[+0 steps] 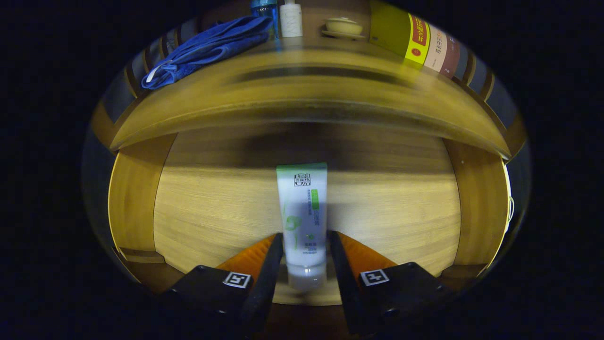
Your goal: Pull open the drawer, take out the items inside it, and place them on the countertop above the cabinet.
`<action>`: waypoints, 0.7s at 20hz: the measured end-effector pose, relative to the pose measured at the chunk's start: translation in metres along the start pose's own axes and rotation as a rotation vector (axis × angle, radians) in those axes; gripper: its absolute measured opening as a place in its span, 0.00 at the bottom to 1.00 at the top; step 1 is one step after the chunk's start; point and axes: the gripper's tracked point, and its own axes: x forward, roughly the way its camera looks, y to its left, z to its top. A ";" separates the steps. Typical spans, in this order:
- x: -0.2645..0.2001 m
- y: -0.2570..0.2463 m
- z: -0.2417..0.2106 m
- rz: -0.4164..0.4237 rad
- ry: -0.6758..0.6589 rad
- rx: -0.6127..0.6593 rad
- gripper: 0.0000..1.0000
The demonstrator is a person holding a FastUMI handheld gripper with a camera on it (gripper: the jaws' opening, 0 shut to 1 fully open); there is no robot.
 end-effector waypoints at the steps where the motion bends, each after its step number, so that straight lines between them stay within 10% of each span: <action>1: 0.000 0.001 0.000 0.004 0.008 -0.008 0.62; 14: -0.063 0.009 0.045 0.109 -0.186 0.019 0.54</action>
